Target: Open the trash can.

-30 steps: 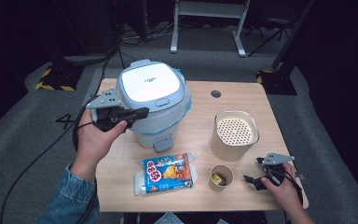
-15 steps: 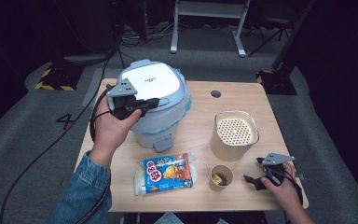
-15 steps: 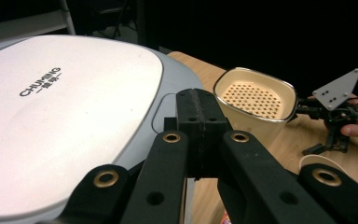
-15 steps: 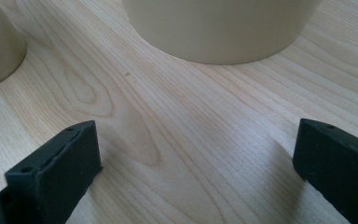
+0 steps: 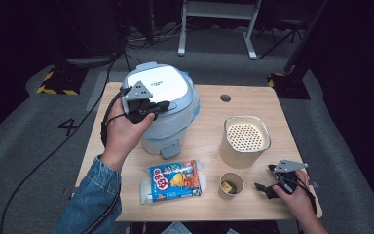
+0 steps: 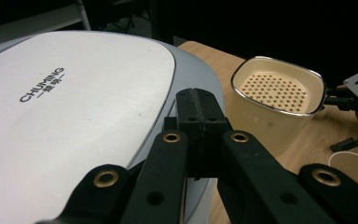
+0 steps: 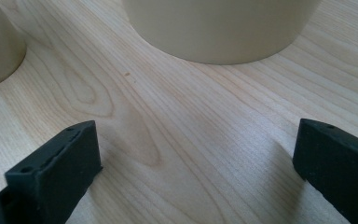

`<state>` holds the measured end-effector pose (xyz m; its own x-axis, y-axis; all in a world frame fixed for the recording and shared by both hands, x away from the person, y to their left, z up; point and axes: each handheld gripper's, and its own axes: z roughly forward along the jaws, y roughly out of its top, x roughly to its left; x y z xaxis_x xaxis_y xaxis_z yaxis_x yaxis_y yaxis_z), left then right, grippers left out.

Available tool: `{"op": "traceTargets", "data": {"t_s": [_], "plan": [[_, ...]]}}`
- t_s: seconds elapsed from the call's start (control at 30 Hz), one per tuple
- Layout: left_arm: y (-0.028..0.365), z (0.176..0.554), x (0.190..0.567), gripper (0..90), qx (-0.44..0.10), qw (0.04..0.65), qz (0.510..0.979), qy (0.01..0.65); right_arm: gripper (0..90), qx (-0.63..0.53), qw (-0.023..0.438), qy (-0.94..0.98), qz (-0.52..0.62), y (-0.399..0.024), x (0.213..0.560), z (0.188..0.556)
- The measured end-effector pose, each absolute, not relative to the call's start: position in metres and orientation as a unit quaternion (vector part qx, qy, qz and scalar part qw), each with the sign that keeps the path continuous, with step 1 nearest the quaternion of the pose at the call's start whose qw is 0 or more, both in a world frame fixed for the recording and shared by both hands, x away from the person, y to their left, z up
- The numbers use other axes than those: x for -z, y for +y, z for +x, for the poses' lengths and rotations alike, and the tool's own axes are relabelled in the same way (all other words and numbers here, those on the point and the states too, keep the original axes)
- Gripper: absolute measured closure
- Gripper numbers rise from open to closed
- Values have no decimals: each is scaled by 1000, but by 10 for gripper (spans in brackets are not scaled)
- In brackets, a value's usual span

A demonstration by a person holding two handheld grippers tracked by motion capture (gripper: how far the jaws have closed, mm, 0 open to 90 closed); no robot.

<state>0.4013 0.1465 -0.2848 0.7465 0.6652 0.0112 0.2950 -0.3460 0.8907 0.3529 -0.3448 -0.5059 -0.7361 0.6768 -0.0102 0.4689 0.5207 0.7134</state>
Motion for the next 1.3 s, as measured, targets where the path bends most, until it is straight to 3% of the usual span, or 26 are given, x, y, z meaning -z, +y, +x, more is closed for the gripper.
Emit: {"op": "traceTargets", "data": {"t_s": [0.6,0.67,0.8,0.93,1.3], "plan": [[142,400,283,899,-175,476,807,301,9,-358,146,859,334,-345,506,353],[146,400,284,772,-163,503,795,297,9,-358,146,859,334,-345,506,353],[154,392,281,617,-164,532,783,279,9,-358,146,859,334,-345,506,353],[162,383,278,517,-173,529,787,266,9,-358,146,859,334,-345,506,353],[181,361,289,427,-174,511,799,266,9,-358,146,859,334,-345,506,353]]}}
